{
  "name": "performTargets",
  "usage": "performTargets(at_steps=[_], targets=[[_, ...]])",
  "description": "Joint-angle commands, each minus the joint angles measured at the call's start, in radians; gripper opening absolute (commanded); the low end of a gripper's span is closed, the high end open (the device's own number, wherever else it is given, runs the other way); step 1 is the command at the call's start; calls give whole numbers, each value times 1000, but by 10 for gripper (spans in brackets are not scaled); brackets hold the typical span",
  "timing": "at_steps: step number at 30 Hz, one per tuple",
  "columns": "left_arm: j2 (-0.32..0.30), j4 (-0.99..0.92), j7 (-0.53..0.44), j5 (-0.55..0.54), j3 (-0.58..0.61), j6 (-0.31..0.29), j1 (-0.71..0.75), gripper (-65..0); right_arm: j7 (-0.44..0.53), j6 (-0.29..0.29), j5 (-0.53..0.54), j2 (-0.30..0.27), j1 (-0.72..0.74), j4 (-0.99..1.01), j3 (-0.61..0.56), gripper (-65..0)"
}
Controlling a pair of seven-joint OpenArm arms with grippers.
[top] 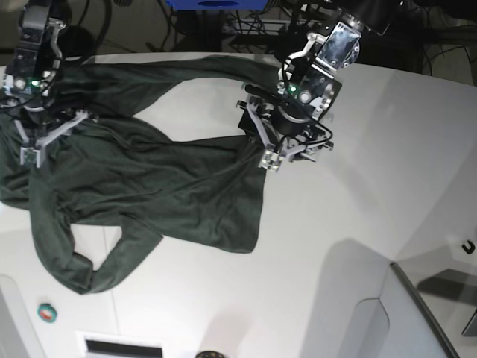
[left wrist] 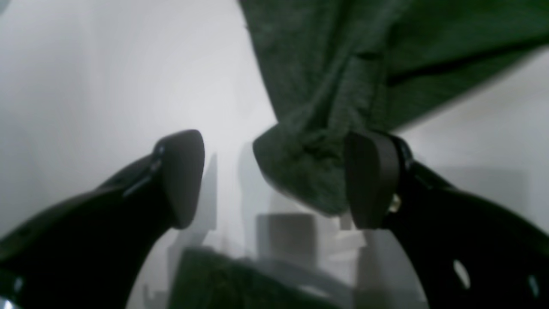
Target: Layout the t-shirt on the table in an organized manner, then fold the t-shirt properly
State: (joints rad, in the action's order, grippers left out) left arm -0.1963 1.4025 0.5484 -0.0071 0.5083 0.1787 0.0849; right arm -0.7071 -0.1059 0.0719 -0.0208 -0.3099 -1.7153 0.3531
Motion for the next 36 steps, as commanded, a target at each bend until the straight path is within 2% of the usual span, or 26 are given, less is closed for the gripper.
performTargets(at_steps=[1,3,6,7,9,12,13,15,17,18,21,26,28,32,36], targets=[[1,-5,-12,-1,37,-6,-15,-239,24,-13,9,-1,15,-2,47,-441],[-2,-25,-12,-1,89,-6,-30,-377,19,-27,82,8,48,22,179,-441],[-4,-22,-12,-1,95,-6,-26,-620,16,-30,165,2,82,90,330,-440],[-7,-27,-12,-1,95,-6,-26,-650,16,-30,174,-18,96,117,363,-435],[-24,-24,-12,-3,80,-6,-24,-650,16,-30,179,-75,124,194,409,-383],[-29,-21,-8,-3,23,-6,-23,-650,16,-35,180,-130,166,301,475,-252],[-39,-21,-8,-3,-1,-6,-21,-650,16,-61,180,-140,176,326,499,-215],[-58,-13,-8,-3,-35,-6,-7,-650,16,-188,213,-144,193,364,570,-185],[-73,16,-8,-3,-55,-6,0,-650,14,-303,243,-146,202,400,613,-182],[-81,30,-8,-3,-61,-6,3,-650,14,-332,245,-152,211,420,620,-182],[-108,59,-8,-3,-64,-6,19,-650,20,-334,246,-183,226,507,617,-182],[-110,65,-8,-3,-72,-6,20,-650,22,-340,251,-232,268,627,622,-182],[-110,64,-8,-3,-78,-6,20,-650,22,-352,251,-232,285,656,622,-182],[-110,62,-8,-3,-84,-6,20,-650,14,-469,251,-212,286,680,617,-188],[-110,61,-8,-3,-90,-6,20,-650,14,-476,245,-167,283,676,614,-189]])
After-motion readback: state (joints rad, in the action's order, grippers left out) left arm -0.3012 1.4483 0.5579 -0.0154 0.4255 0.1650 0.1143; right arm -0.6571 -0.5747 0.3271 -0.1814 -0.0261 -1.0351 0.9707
